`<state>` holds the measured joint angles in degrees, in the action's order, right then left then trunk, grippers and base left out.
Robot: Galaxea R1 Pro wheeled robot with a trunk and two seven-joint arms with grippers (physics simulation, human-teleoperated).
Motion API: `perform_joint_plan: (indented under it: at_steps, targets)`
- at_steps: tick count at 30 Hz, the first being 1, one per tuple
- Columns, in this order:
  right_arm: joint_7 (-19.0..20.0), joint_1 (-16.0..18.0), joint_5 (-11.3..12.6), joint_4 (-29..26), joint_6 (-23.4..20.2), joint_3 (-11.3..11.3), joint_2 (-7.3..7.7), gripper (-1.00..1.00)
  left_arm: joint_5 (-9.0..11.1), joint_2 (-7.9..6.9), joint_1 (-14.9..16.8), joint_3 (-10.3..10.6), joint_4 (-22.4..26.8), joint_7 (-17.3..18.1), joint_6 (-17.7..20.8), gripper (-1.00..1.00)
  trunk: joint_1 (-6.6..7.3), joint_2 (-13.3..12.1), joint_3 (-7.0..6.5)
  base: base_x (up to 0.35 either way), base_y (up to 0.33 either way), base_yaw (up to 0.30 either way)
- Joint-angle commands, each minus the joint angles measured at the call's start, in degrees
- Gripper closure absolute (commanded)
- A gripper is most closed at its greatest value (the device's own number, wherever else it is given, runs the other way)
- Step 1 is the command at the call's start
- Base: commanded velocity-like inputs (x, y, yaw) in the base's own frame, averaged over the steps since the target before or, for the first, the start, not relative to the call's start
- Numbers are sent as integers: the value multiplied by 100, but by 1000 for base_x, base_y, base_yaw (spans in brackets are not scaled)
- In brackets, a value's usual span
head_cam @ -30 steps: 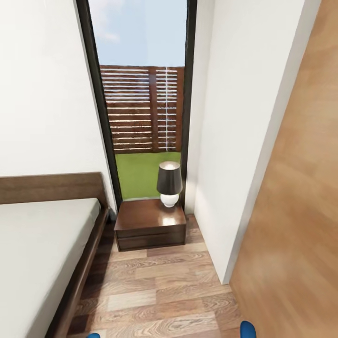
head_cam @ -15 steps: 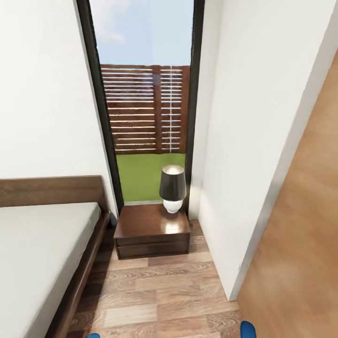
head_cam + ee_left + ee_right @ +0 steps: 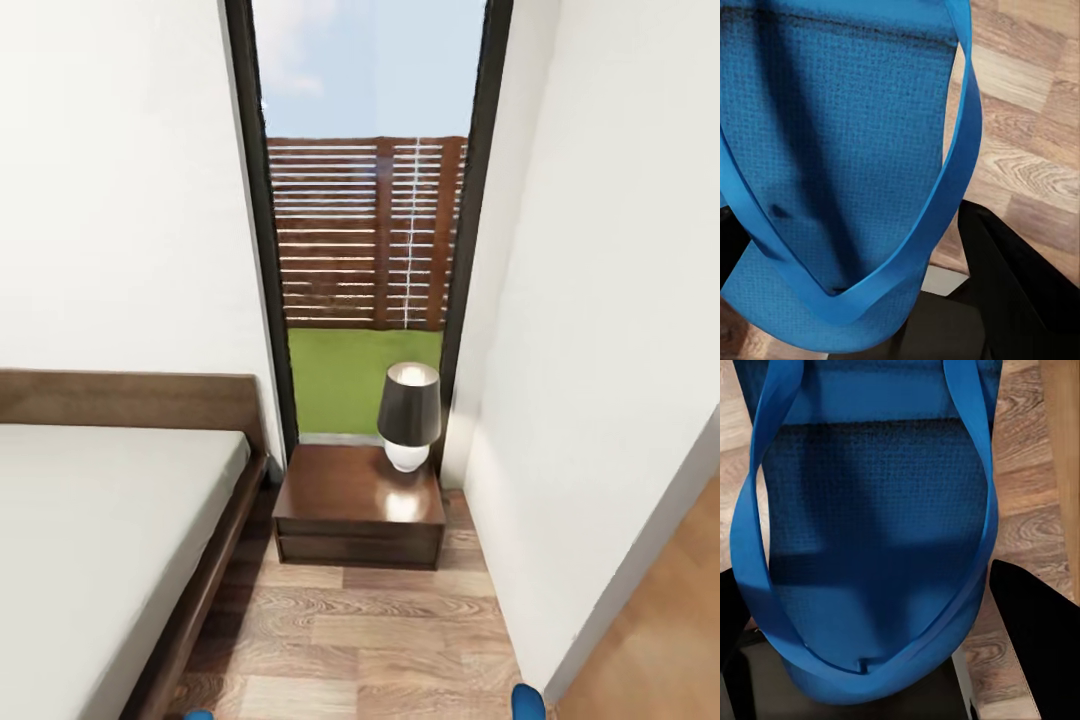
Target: In the bedroom, move the book from the bed onto either nightstand, and place the two sandals side by side next to the bed.
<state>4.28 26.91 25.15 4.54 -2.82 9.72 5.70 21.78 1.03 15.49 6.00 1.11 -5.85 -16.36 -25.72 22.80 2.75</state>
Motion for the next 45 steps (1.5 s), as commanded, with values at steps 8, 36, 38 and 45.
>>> perform_joint_plan:
  at_steps: [8, 36, 38, 45]
  targets:
    - [29, 8, 61, 9, -8, 48, 1, 100, 26, 2, 7, 52, -5, -22, -17, 100, -7, 12, 12, 279, -145, 182]
    - [29, 8, 61, 10, -8, 48, 1, 100, 27, 2, 7, 50, -5, -22, -17, 100, -7, 12, 12, 242, -174, 4]
    - [29, 8, 61, 10, -8, 48, 1, 100, 27, 2, 7, 52, -5, -22, -17, 100, -7, 12, 12, 195, -167, 125]
    - [29, 8, 61, 11, -8, 48, 1, 100, 28, 2, 7, 51, -5, -22, -17, 100, -7, 12, 12, 39, -35, 267]
